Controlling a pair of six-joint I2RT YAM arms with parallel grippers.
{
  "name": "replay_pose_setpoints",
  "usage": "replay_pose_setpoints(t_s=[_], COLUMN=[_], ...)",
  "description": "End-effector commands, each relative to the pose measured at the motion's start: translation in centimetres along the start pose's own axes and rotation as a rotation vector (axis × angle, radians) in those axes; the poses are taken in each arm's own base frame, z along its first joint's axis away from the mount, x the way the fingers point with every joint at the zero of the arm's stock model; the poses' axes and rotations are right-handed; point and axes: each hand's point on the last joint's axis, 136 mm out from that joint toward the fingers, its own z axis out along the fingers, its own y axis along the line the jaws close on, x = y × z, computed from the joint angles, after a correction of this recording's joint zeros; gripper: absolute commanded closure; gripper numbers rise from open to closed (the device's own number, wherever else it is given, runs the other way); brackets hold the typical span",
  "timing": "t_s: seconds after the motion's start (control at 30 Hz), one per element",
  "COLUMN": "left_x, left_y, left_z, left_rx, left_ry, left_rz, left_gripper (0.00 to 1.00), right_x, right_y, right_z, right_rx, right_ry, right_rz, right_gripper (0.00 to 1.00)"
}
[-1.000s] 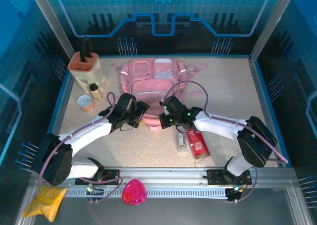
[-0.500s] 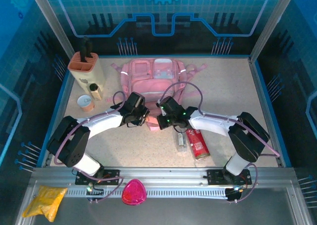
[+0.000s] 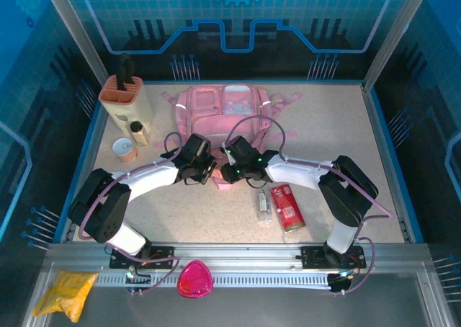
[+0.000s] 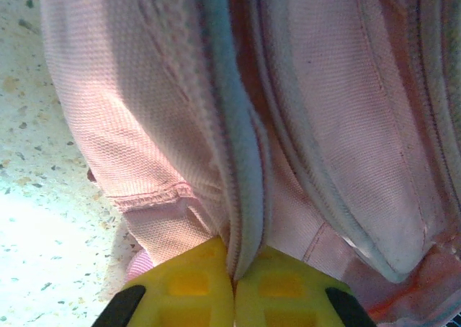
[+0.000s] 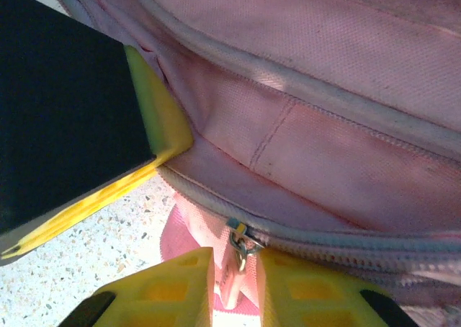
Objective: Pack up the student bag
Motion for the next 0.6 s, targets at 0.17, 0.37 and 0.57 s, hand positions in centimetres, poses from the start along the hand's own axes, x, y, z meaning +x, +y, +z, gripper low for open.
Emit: replay_pose_setpoints(t_s=[0.17, 0.37, 0.57], left_x=[0.8, 0.7, -0.9], left_y=[-3.1, -3.0, -1.9], left_z=[-1.5, -1.9, -3.1], left_rx=[0.087, 0.085, 0.056], left_ry=[0.006, -0.008, -0.077], left_rz=[0.034, 0.042, 0.06], left_gripper=[1.0, 1.0, 1.0], right_x=[-1.2, -1.5, -0.5], right_y=[-0.8, -1.2, -3.9], right_z=[1.2, 1.3, -2.1], right_rx=[0.066, 0.126, 0.285], right_ry=[-0.014, -0.021, -0.023], right_rz=[0.024, 0.028, 0.061], right_gripper=[0.75, 0.88, 1.0])
